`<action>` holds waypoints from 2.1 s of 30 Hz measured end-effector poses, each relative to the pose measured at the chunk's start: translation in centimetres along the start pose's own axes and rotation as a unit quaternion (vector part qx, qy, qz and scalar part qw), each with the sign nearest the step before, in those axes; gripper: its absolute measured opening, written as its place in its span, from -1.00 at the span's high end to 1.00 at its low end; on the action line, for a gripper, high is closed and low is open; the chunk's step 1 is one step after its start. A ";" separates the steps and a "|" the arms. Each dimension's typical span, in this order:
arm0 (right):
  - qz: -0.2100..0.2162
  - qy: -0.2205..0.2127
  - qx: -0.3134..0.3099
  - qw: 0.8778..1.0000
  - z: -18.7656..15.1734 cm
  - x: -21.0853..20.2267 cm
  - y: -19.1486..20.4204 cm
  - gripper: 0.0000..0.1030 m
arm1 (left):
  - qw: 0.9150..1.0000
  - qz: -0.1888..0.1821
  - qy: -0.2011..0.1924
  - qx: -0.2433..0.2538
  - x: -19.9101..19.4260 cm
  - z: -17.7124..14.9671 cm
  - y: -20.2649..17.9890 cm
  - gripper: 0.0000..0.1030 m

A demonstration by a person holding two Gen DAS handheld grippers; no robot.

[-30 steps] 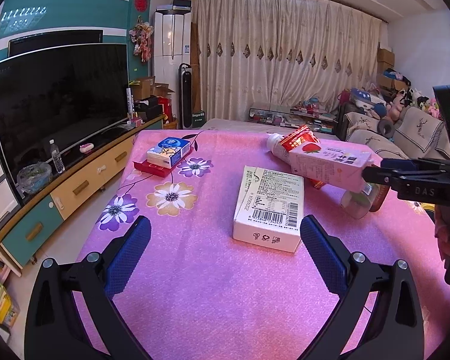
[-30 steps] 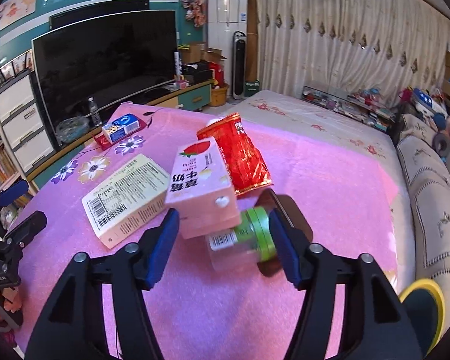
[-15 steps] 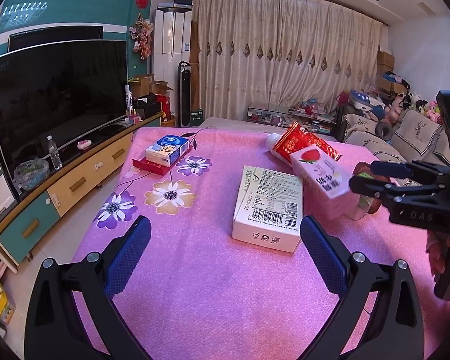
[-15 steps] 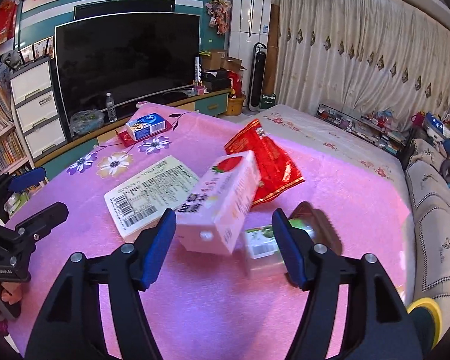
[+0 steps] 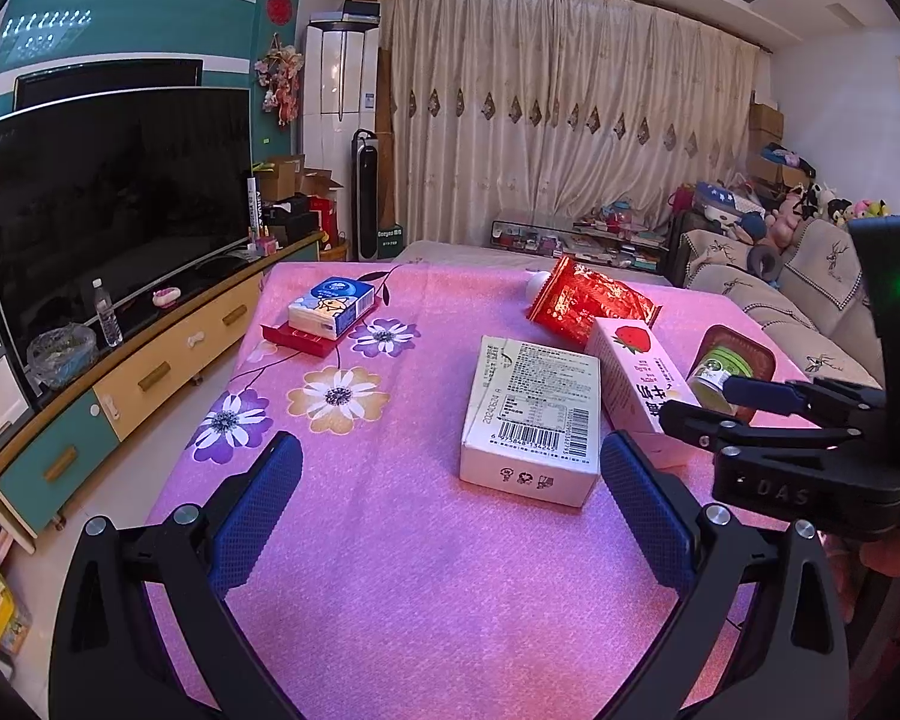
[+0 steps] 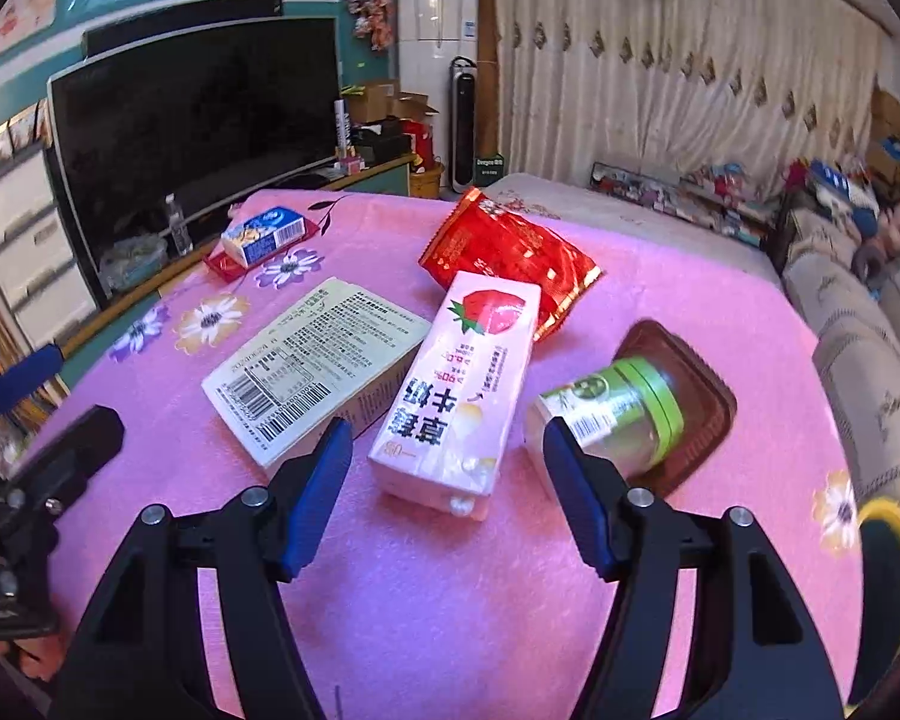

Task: Collect trash
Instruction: 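Return the left tool to the table while the right gripper grasps the strawberry milk carton, then carry the milk carton with the right gripper into the yellow bin and release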

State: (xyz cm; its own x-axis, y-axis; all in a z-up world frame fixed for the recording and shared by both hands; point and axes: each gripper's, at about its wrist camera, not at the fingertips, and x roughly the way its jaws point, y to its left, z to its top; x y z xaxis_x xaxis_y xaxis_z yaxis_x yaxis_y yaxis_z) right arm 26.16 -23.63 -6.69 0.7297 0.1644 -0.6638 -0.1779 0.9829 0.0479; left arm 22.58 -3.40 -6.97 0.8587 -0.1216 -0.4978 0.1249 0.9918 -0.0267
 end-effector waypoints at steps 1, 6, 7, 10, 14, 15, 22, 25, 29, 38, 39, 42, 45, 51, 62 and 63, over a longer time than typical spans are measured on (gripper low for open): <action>0.005 0.004 0.009 1.000 -0.2 -0.1 -0.1 -0.23 | 1.000 0.000 -0.001 0.001 -0.1 0.0 -0.1 -0.90; 0.006 0.018 0.018 1.000 -0.7 0.1 0.3 -0.23 | 1.000 -0.001 -0.005 0.008 -0.3 -0.1 -0.4 -0.90; 0.002 0.021 0.019 1.000 -0.7 0.3 0.4 -0.23 | 1.000 -0.001 -0.006 0.009 -0.4 -0.1 -0.5 -0.90; 0.002 0.041 0.035 0.999 -0.9 1.4 0.2 -0.23 | 1.000 -0.001 -0.008 0.011 -0.5 -0.2 -0.5 -0.90; 0.004 0.057 0.053 0.997 -1.0 2.8 -0.1 -0.22 | 1.000 -0.001 -0.009 0.012 -0.5 -0.2 -0.5 -0.90; 0.003 0.059 0.057 0.997 -1.0 3.0 -0.1 -0.21 | 1.000 -0.002 -0.009 0.012 -0.5 -0.2 -0.5 -0.90; 0.001 0.039 0.055 0.998 -0.7 1.5 -0.4 0.01 | 1.000 -0.002 -0.009 0.013 -0.5 -0.2 -0.5 -0.90; 0.013 0.022 0.046 0.999 -0.4 -1.0 -0.5 0.02 | 1.000 -0.002 -0.009 0.013 -0.5 -0.1 -0.6 -0.90; 0.034 0.001 0.046 0.998 -0.8 -5.0 -1.0 0.03 | 1.000 -0.002 -0.011 0.016 -0.6 -0.1 -0.6 -0.90; 0.051 -0.037 0.085 0.994 -2.7 -11.9 -4.2 0.05 | 1.000 -0.004 -0.016 0.018 -0.7 -0.1 -0.7 -0.90; 0.052 -0.041 0.091 0.994 -3.0 -12.5 -4.6 0.05 | 1.000 -0.004 -0.016 0.018 -0.7 -0.1 -0.7 -0.90; 0.050 -0.054 0.106 0.992 -3.8 -14.3 -6.1 0.05 | 1.000 -0.006 -0.019 0.020 -0.8 -0.2 -0.8 -0.90; 0.032 -0.070 0.123 0.989 -4.4 -16.1 -8.2 0.05 | 0.999 -0.006 -0.022 0.023 -1.0 -0.1 -0.8 -0.90; -0.051 -0.091 0.178 0.979 -6.0 -18.9 -14.9 0.05 | 0.999 -0.006 -0.029 0.029 -1.3 -0.1 -1.1 -0.90; -0.208 -0.065 0.269 0.938 -10.7 -18.8 -26.6 0.05 | 0.999 -0.004 -0.027 0.038 -1.3 -0.1 -1.5 -0.90; -0.217 -0.059 0.274 0.935 -10.9 -18.3 -27.3 0.05 | 0.999 -0.003 -0.027 0.039 -1.3 -0.1 -1.5 -0.90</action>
State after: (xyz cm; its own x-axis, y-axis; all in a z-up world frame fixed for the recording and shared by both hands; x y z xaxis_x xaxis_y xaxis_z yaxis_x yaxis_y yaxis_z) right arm 10.46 -54.34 -4.04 0.7276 -0.2845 -0.6242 0.4942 0.8485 0.1893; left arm 21.22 -4.71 -6.40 0.8829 -0.1324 -0.4505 0.1675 0.9851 0.0386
